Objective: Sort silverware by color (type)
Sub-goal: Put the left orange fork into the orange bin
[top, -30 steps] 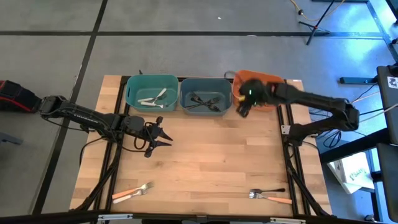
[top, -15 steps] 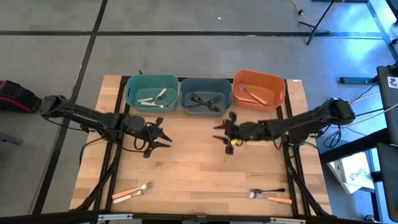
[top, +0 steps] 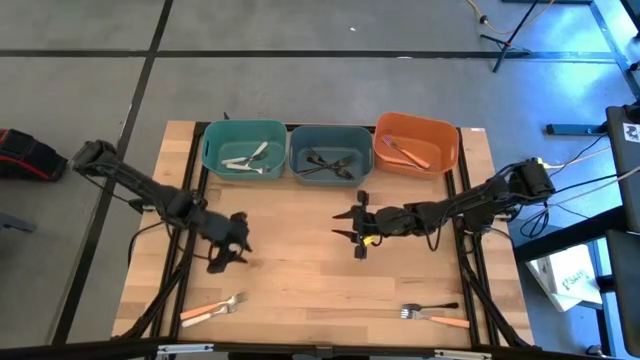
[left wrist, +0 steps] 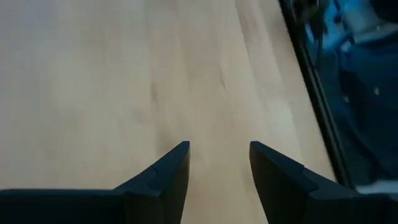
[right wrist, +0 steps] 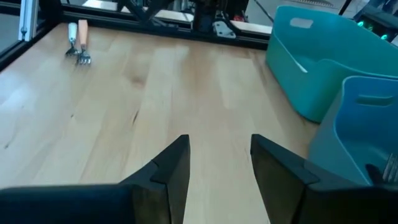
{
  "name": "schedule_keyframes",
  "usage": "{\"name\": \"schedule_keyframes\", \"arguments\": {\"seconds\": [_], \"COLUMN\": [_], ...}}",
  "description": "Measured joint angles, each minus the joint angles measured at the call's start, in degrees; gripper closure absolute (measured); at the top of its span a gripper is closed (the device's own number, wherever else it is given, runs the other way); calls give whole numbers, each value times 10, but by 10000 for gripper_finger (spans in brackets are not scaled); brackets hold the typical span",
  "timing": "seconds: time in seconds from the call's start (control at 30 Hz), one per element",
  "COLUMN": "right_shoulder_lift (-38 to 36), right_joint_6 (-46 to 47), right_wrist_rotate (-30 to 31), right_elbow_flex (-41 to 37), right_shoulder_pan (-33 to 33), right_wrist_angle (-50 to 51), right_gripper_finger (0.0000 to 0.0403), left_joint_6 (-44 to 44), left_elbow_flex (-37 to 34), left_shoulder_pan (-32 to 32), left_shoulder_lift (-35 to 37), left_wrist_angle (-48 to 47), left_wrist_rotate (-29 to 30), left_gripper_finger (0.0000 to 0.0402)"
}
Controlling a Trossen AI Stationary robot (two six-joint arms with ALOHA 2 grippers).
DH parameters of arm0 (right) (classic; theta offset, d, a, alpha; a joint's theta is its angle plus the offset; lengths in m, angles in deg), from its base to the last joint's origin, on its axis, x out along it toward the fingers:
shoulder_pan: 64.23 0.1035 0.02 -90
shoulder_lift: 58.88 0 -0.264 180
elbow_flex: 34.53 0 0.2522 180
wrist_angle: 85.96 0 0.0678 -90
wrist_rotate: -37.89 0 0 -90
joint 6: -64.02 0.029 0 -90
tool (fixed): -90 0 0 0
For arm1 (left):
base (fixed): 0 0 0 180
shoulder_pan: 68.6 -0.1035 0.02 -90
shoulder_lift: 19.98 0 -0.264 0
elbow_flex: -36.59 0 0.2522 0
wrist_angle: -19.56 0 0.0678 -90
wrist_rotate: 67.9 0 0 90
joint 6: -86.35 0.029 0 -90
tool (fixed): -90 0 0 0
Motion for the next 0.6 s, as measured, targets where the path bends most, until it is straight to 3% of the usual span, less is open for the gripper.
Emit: {"name": "schedule_keyframes", "arguments": {"seconds": [0.2, 0.43, 0.6], "right_shoulder_lift": [0, 0, 0], "right_joint_6": [0, 4, 14], "right_wrist_rotate": [3, 3, 3], "right_elbow_flex": [0, 0, 0], "right_shoulder_pan": [0, 0, 0], "right_wrist_angle": [-13, -15, -14], "right_gripper_finger": [246, 246, 246], "left_joint_6": [-156, -353, -435], "left_elbow_flex": [1, 1, 1], "left_shoulder_pan": [104, 192, 231], "left_shoulder_lift": [-49, -122, -172], "left_wrist_angle": [-47, -55, -29], "left_wrist_rotate": [-1, -95, -131], "left_gripper_finger": [248, 272, 284]}}
